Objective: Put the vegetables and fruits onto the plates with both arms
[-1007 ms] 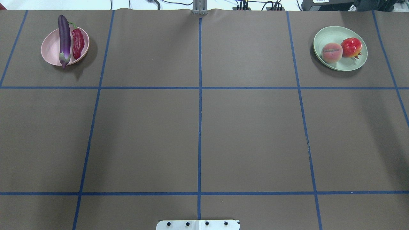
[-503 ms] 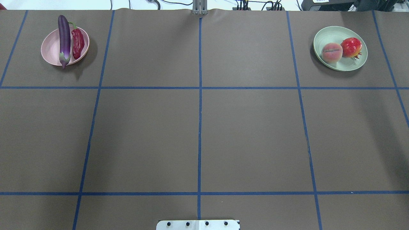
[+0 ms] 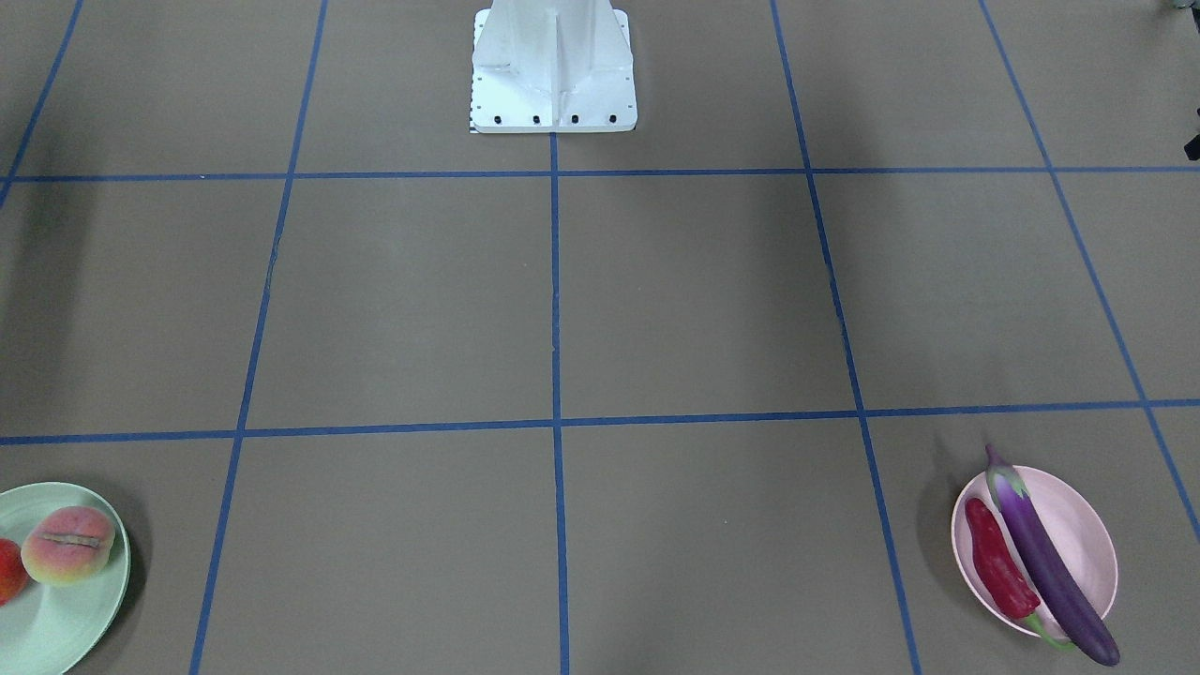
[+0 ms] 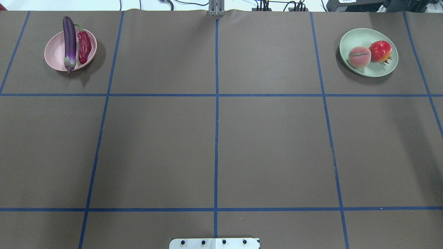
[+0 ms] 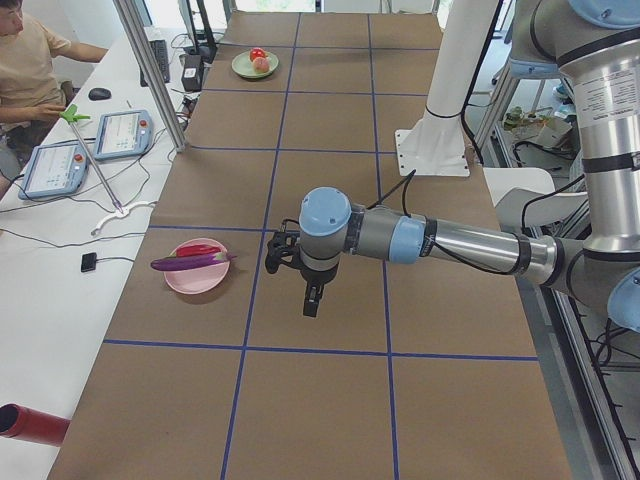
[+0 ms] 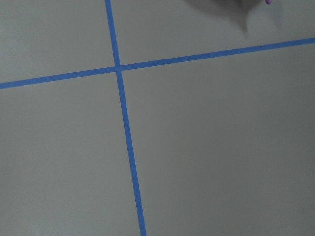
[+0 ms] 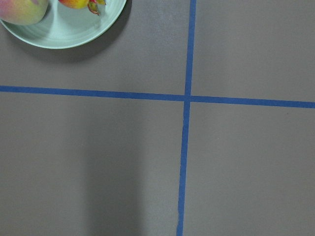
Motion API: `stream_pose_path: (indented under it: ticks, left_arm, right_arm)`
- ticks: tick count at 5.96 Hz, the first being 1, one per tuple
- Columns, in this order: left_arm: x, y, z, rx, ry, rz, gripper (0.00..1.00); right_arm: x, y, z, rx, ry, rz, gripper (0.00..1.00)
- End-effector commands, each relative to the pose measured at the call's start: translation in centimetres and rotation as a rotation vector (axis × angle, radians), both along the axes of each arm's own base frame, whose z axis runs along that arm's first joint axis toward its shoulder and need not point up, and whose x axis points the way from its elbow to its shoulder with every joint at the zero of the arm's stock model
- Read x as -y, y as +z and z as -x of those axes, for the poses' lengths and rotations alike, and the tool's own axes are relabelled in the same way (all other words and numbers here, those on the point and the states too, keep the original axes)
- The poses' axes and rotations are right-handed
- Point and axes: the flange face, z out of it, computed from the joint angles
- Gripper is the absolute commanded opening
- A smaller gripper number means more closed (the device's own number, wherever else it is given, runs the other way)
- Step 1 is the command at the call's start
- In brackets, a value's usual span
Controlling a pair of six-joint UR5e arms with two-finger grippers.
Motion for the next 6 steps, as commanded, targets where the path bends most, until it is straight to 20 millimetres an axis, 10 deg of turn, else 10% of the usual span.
stream_pose_path:
  ticks: [1,6]
  left_arm:
    - [0.4,1.9,0.4,0.035,-0.015,0.036,1.00]
    - [1.0,1.3,0.2,0.021,-0.011,0.021,1.00]
  right_arm:
    - [-0.7,0.6,-0.3,-0.044,-0.002,0.004,1.00]
    - [-1.2,1.2,0.4,0.057,-0.008,0.035,1.00]
